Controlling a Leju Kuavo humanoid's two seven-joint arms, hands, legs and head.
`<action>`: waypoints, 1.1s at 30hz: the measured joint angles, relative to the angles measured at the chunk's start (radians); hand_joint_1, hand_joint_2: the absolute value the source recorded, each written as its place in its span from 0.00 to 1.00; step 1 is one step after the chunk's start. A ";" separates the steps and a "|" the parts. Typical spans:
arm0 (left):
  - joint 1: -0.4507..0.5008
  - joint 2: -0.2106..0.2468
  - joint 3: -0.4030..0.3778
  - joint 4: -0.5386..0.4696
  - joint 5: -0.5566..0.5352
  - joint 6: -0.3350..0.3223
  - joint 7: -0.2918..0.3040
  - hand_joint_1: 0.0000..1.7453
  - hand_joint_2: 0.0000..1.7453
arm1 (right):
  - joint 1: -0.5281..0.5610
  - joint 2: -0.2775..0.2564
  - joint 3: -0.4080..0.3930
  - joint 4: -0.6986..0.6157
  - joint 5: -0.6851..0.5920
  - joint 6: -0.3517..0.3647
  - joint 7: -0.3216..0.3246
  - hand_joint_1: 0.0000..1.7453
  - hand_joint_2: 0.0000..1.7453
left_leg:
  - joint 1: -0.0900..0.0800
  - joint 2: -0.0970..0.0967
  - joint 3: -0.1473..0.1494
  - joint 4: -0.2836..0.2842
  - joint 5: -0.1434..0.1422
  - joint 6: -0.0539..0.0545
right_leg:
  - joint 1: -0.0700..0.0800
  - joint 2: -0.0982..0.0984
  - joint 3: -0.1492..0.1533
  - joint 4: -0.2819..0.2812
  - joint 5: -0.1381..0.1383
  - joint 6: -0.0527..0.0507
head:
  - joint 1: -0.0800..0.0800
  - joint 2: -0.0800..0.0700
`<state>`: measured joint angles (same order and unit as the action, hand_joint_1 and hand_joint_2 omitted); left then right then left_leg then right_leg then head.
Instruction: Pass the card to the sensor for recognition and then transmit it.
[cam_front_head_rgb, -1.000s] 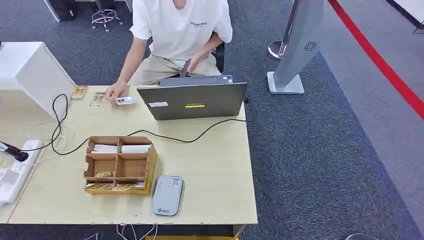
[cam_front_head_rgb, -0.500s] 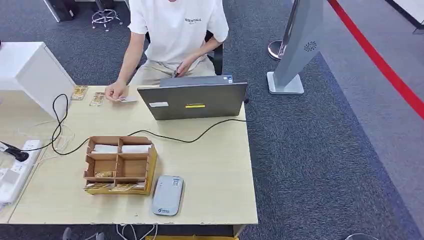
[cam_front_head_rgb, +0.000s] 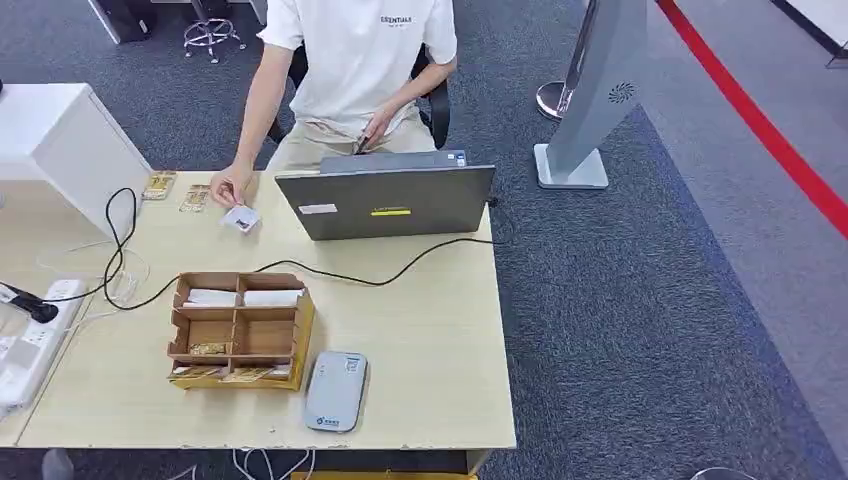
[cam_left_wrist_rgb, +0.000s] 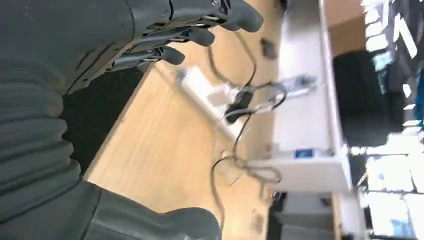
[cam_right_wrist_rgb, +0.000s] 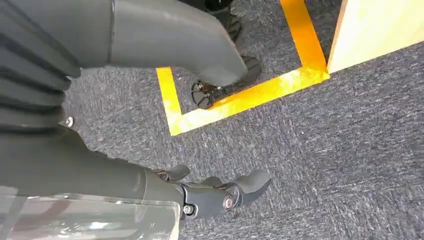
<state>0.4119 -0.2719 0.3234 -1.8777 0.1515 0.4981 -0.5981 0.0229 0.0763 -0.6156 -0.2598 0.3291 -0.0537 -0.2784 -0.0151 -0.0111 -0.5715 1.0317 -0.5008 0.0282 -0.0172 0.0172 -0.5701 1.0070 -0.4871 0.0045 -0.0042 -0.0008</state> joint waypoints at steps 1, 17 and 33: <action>0.005 -0.005 0.007 -0.034 -0.003 0.015 -0.008 0.00 1.00 | -0.002 0.003 -0.008 0.002 0.007 -0.001 -0.004 0.00 1.00 | 0.000 0.000 0.000 0.000 0.000 0.000 | 0.000 0.000 0.000 0.000 0.000 0.000 | 0.000 0.000; -0.022 -0.029 0.069 -0.439 -0.290 0.165 -0.085 0.00 1.00 | -0.029 0.014 -0.058 0.022 0.145 0.001 -0.018 0.00 1.00 | 0.000 0.000 0.001 0.000 0.000 0.000 | 0.000 -0.001 0.001 0.000 0.000 0.000 | 0.000 0.000; -0.278 0.171 0.237 -0.193 -0.609 0.184 -0.091 0.00 1.00 | -0.051 0.014 -0.058 0.035 0.219 0.021 0.002 0.00 1.00 | 0.000 0.000 0.002 0.000 0.001 0.001 | 0.000 -0.001 0.002 0.000 0.000 0.000 | 0.000 0.000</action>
<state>0.1337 -0.1012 0.5600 -2.0704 -0.4572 0.6817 -0.6893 -0.0280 0.0904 -0.6737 -0.2247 0.5485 -0.0328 -0.2762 -0.0149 -0.0113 -0.5693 1.0318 -0.5000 0.0290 -0.0171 0.0164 -0.5685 1.0071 -0.4869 0.0047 -0.0042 -0.0008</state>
